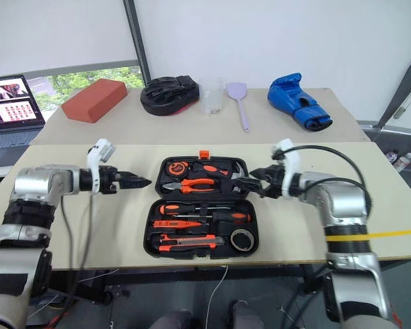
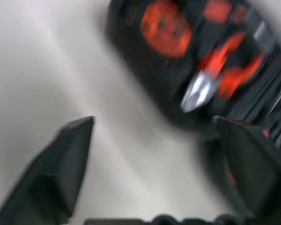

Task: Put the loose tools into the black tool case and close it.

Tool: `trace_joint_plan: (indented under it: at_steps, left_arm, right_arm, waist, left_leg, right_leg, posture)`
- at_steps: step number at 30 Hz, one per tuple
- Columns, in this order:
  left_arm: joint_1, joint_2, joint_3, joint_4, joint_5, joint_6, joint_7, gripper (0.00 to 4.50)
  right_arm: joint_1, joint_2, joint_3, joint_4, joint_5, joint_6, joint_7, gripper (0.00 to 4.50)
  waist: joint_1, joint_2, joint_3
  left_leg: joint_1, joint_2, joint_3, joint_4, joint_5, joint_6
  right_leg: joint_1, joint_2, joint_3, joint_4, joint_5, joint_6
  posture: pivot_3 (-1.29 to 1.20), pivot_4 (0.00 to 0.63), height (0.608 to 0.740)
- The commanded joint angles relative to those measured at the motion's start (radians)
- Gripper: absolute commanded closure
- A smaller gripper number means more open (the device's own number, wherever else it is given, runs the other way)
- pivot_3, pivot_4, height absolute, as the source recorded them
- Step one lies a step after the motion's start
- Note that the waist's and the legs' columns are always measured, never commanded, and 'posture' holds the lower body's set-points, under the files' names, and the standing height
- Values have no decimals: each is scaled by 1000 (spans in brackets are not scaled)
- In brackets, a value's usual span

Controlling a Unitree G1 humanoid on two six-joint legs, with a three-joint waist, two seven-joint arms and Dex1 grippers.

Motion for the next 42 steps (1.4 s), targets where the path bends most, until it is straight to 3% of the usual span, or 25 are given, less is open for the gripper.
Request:
trace_joint_plan:
  at_steps: [1, 6, 7, 10, 16, 19, 21, 27, 33, 36, 42]
  left_arm:
    - [-33, -38, -5, 40, 0, 42, 43, 68]
    - [-36, -69, -53, 37, 22, 10, 46, 68]
    - [-37, -72, -55, 43, 26, -2, 50, 0]
    - [-43, -82, -41, 73, 28, -13, 70, 763]
    - [-28, -87, -39, 61, 14, -6, 64, 3170]
    - [-22, -90, -35, 50, 11, -3, 63, 4140]
    - [-16, -95, -26, 36, 6, -7, 64, 4433]
    - [48, -123, 63, -123, -5, -228, 123, 4433]
    - [168, -146, 129, -342, -19, -478, 171, 4433]
    - [229, -129, 104, -391, 31, -575, 188, 4433]
    - [376, -116, 7, -386, 245, -989, 309, 4433]
  right_arm:
    - [-36, 1, 20, 54, -36, 24, -62, 12]
    - [-74, 20, 31, 154, -73, -16, -119, 12]
    - [-79, 22, 28, 165, -74, -23, -123, 517]
    - [-82, 28, 26, 173, -70, -32, -126, 1444]
    - [-82, 56, 22, 170, -70, -54, -151, 3555]
    - [-80, 62, 27, 164, -73, -63, -151, 4480]
    - [-77, 65, 26, 158, -73, -69, -156, 4500]
    - [-66, 58, 2, 79, -69, -153, -170, 4500]
    - [-11, 55, -39, -89, -107, -390, -240, 4500]
    - [43, 47, -30, -150, -130, -467, -256, 4500]
    - [250, -37, 122, -169, -374, -900, -278, 4500]
  waist:
    - [-2, 0, 0]
    - [-10, 0, 0]
    - [-12, 0, 0]
    - [-14, 0, 0]
    - [-16, 0, 0]
    - [-14, 0, -1]
    - [-12, 0, -1]
    - [-10, 0, -1]
    - [-13, 0, -1]
    - [-18, 0, -1]
    - [-20, 1, -1]
  left_leg:
    - [0, -1, 0, -2, 0, 0]
    - [-5, -4, 0, -1, 0, 0]
    - [-5, -4, 0, -1, 0, -1]
    - [-3, -5, 0, 0, 1, -3]
    - [0, -4, 0, 1, 2, -6]
    - [0, -4, 0, 1, 2, -5]
    - [2, -4, 0, 1, 2, -5]
    - [0, -4, 0, 1, 2, -5]
    - [-13, -4, 0, 3, 3, -4]
    - [-22, -4, 0, 6, 3, -4]
    - [-18, -7, 0, 1, 3, -4]
  right_leg:
    - [-2, 0, 0, 0, 0, 0]
    - [-7, -2, -3, -1, 0, 0]
    - [-7, -2, -3, -1, 0, 0]
    - [-4, -2, -1, -2, 0, 0]
    - [-4, -2, 1, -1, 0, -1]
    - [-3, -2, 2, 0, 0, -1]
    - [-2, -3, 2, 0, 0, -1]
    - [-4, -3, 3, 0, 0, -1]
    - [-17, -2, 1, 4, 0, -1]
    - [-27, -2, 0, 6, 0, -1]
    - [-24, -3, 0, 1, 0, -1]
  posture:
    - [0, 150, 740]
    - [0, 150, 740]
    - [0, 150, 740]
    - [0, 150, 740]
    - [0, 150, 740]
    - [0, 150, 740]
    - [0, 150, 740]
    - [0, 150, 740]
    - [0, 150, 740]
    - [0, 150, 740]
    - [0, 150, 740]
